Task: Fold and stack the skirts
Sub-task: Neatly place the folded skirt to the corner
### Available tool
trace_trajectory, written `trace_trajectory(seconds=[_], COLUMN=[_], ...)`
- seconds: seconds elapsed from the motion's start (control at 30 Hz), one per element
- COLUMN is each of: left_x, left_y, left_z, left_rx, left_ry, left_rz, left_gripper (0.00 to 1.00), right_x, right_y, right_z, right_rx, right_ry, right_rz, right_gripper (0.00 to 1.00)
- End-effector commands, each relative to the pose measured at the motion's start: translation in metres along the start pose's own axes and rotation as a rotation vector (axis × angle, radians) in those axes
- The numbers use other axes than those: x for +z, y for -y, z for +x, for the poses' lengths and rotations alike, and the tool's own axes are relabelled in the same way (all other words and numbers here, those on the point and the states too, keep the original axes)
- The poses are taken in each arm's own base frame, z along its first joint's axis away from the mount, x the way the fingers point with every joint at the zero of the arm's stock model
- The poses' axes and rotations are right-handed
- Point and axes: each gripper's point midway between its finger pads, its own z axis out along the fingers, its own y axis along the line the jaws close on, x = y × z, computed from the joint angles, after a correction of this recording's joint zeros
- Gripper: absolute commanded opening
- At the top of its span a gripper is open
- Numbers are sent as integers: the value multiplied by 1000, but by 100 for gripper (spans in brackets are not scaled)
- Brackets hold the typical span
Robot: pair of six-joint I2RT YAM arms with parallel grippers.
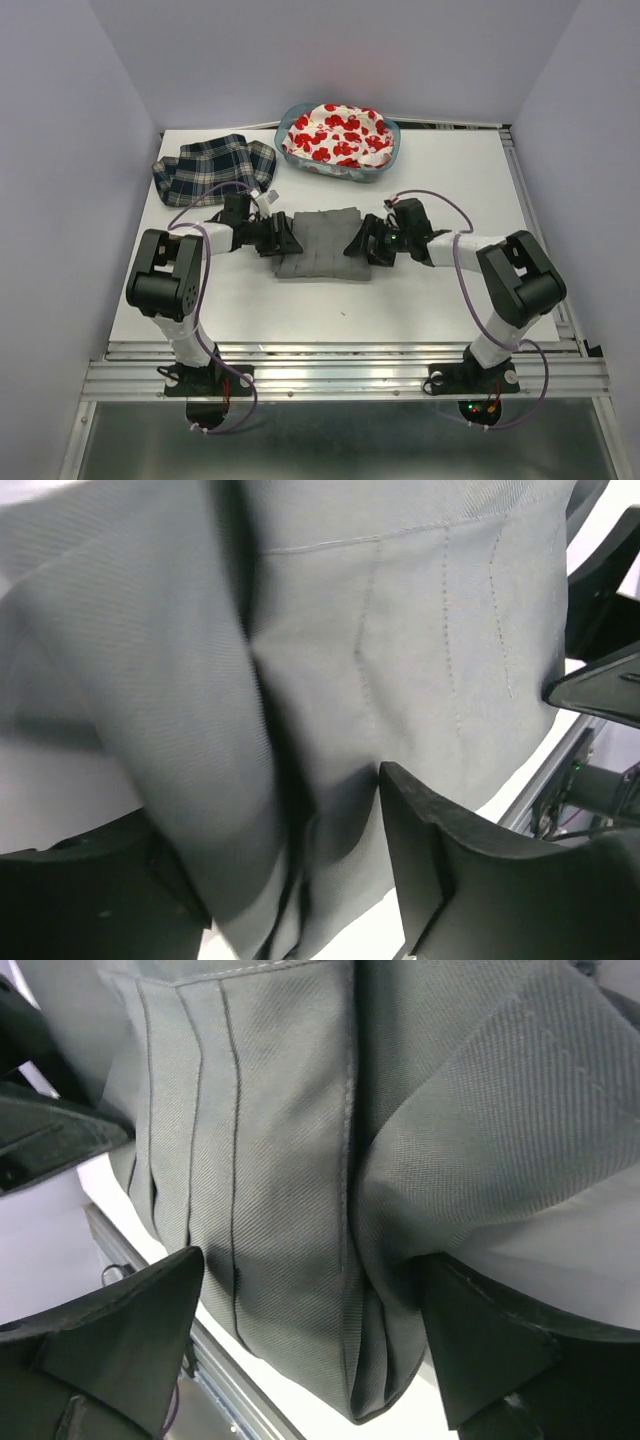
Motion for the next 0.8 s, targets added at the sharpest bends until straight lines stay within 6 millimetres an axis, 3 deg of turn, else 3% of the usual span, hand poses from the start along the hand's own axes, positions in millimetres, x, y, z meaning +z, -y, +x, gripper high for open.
trace_trajectory(seconds=[0.0,0.07,0.1,0.17,0.2,0.23,0.27,0.3,0.37,0.4,0.43,0.5,0.53,0.57,0.67,0.7,0.77], left_x=[3,-1,-5,-13,-17,-25,-30,-36,-45,-51,-55,-65,-76,-84,-118,-127,-155], left_y=[-3,-10,-8,-9,-7,-5,-7,-3,-13,-10,-8,-3,8,11,31,35,51], left_z=[-1,-7,-17,-30,-37,-47,-46,-55,-61,-69,-72,-82,-92,-101,-133,-139,-164], left_rx=[8,27,49,91,112,153,161,192,250,278,303,365,402,419,563,589,664], left_ry=[4,20,43,90,111,152,147,172,180,200,209,243,287,328,466,497,600], left_rz=[-68,-129,-139,-179,-188,-218,-246,-263,-342,-355,-364,-377,-376,-396,-457,-474,-528], left_gripper=[61,51,42,35,29,15,7,0,0,0,0,0,0,0,0,0,0], right_x=[12,15,16,21,21,24,29,31,36,43,44,49,54,53,52,46,52], right_y=[9,8,3,3,0,-15,-21,-39,-53,-56,-70,-83,-90,-111,-139,-161,-173], right_z=[4,3,-10,-11,-18,-29,-29,-41,-48,-49,-65,-75,-76,-86,-110,-127,-140], right_rx=[-41,-52,-64,-99,-115,-165,-198,-250,-297,-319,-345,-376,-403,-429,-481,-495,-522], right_ry=[-14,-19,8,7,19,41,43,71,90,93,130,160,169,202,294,346,378], right_rz=[91,113,121,163,170,153,157,135,133,149,138,136,130,99,67,37,23], right_gripper=[78,64,48,36,25,20,15,8,3,1,1,1,1,1,1,1,1])
